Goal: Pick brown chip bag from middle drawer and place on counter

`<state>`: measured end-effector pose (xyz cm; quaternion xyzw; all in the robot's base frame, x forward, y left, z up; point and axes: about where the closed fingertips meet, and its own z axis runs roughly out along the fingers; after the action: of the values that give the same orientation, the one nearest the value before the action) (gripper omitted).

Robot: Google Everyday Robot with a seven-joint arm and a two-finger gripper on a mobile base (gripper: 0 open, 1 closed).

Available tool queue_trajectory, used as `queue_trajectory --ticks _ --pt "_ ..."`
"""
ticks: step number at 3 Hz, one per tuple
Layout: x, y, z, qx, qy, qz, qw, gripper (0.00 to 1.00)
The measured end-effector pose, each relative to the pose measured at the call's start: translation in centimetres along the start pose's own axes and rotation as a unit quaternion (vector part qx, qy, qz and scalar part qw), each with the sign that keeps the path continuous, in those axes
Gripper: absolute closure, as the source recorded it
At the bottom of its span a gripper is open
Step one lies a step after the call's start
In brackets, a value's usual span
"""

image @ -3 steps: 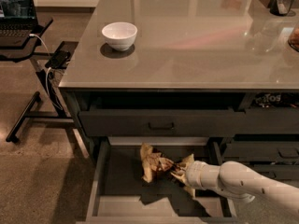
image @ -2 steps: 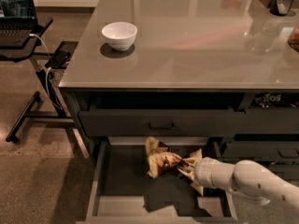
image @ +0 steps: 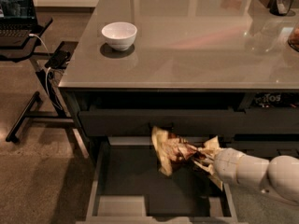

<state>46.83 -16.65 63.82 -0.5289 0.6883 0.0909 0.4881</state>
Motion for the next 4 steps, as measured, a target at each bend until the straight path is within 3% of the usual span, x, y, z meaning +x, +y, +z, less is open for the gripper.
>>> queue_trajectory --ticks 1,2,3,4 --pt "-4.0 -1.3 -3.4 0.010 -0.003 -0.041 0.9991 1.00" --pt "-8.5 -4.5 -6.0 0.023 -0.001 -0.069 0.9973 1.00" --pt "-13.8 -9.3 -8.7 0.051 0.005 -0.082 0.9953 1.00" --pt "-21.8 -14.4 -11.2 0.087 0.009 -0.099 0.9913 1.00"
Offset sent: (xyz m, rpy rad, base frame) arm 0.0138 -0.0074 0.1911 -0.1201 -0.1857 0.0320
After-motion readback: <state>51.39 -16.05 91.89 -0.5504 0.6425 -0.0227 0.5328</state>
